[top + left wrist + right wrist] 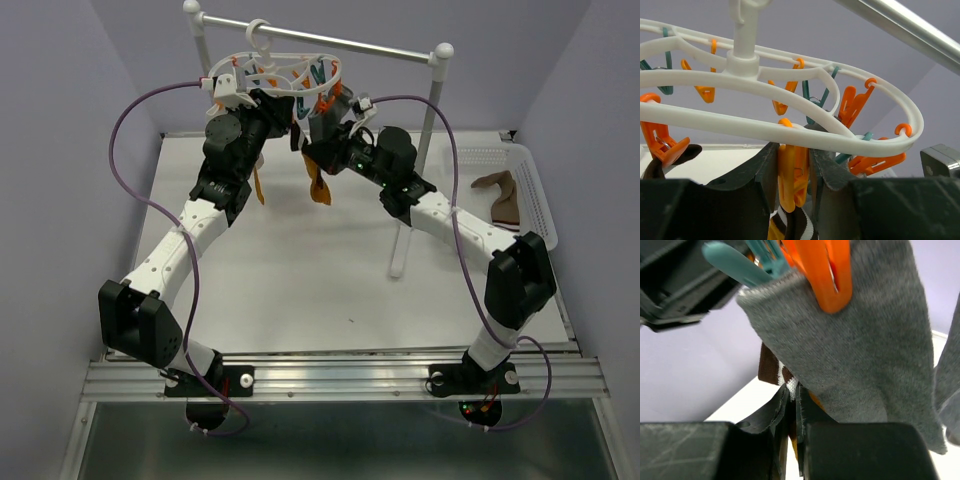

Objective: Clip the socks to the hanger

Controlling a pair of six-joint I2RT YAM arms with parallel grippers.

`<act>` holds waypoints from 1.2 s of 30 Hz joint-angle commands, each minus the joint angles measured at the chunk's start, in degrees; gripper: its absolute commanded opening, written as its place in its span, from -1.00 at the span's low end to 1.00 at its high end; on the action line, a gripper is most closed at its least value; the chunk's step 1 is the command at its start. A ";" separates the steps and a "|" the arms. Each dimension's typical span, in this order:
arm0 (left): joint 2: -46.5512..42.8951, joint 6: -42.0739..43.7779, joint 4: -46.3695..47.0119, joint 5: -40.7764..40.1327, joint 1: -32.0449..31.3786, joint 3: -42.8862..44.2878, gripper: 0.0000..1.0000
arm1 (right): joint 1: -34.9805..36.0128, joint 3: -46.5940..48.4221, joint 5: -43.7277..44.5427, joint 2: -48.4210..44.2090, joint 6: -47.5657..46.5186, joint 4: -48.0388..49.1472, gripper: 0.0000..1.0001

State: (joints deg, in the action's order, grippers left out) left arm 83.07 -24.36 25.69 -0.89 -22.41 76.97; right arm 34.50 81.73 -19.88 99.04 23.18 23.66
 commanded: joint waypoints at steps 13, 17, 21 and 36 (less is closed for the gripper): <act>-0.63 -0.78 3.49 0.01 0.27 3.63 -1.00 | -2.68 3.52 -6.84 2.99 8.90 11.66 -0.89; -0.71 -0.95 3.93 0.01 0.27 3.36 -1.00 | -4.87 2.03 -11.31 4.14 16.53 18.86 -0.89; -0.45 -0.95 4.28 0.01 0.27 3.45 -1.00 | -6.28 0.80 -18.50 6.07 24.79 32.10 -0.90; -0.63 -4.55 7.09 0.36 0.35 2.13 -1.00 | -8.05 3.34 -25.47 12.92 38.25 41.11 -0.91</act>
State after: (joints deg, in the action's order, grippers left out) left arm 83.18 -27.59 27.90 -0.91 -22.35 77.43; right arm 26.68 82.70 -43.99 111.48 58.28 59.51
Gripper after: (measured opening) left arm 0.381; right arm 0.112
